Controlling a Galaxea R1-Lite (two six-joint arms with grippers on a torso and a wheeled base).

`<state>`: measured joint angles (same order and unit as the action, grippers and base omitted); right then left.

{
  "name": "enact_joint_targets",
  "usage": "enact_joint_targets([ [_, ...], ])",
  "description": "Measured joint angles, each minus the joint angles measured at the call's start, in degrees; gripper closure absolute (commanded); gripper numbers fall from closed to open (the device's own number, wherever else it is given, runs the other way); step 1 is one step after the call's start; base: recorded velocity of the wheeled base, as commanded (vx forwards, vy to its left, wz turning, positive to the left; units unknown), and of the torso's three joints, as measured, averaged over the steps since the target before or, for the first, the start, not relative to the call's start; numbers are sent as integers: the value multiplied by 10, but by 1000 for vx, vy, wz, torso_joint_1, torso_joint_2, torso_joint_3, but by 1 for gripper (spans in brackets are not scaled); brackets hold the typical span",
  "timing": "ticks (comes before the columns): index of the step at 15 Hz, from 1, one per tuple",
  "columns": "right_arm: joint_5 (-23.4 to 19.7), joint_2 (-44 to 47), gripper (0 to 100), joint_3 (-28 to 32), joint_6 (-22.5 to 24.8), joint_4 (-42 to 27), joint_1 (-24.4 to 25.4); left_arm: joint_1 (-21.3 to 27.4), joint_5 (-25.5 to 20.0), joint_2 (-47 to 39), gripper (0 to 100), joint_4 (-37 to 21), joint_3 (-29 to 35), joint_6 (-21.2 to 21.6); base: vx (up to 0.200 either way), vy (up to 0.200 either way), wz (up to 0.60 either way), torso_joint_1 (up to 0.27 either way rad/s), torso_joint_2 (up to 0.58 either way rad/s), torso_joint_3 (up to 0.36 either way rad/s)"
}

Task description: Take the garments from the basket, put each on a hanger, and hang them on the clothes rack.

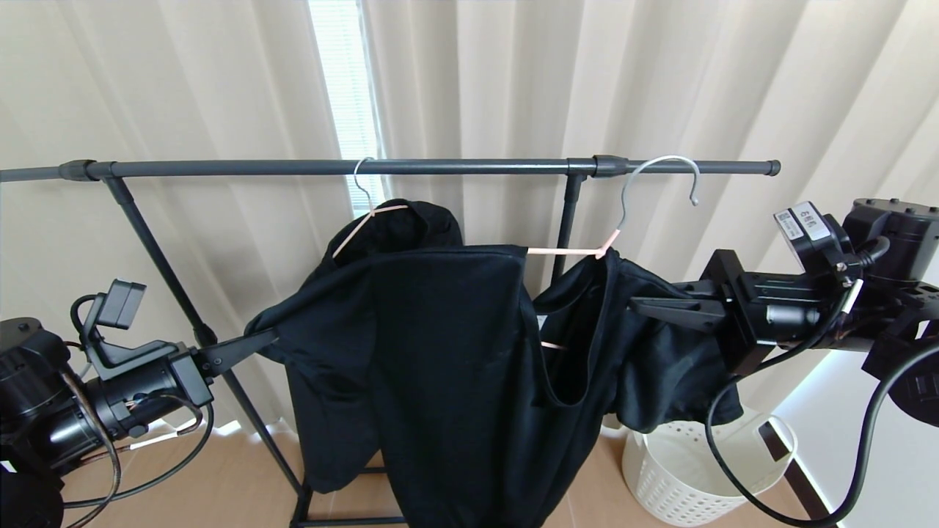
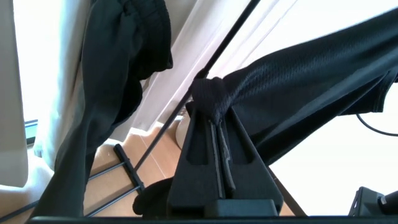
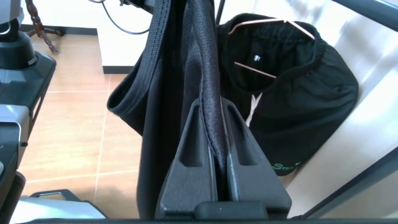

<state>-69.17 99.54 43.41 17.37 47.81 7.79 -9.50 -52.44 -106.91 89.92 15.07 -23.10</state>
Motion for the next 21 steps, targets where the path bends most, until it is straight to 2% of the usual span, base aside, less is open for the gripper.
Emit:
enact_joint_targets([
  [9, 0, 2, 100, 3, 1, 0, 0, 5, 0, 2, 100, 0, -6, 0, 0, 0, 0, 0, 0, 0],
  [10, 0, 3, 100, 3, 1, 0, 0, 5, 0, 2, 0, 0, -7, 0, 0, 0, 0, 0, 0, 0],
  [21, 0, 8, 100, -1, 1, 0, 4, 13, 1, 15, 0, 0, -7, -3, 0, 0, 0, 0, 0, 0],
])
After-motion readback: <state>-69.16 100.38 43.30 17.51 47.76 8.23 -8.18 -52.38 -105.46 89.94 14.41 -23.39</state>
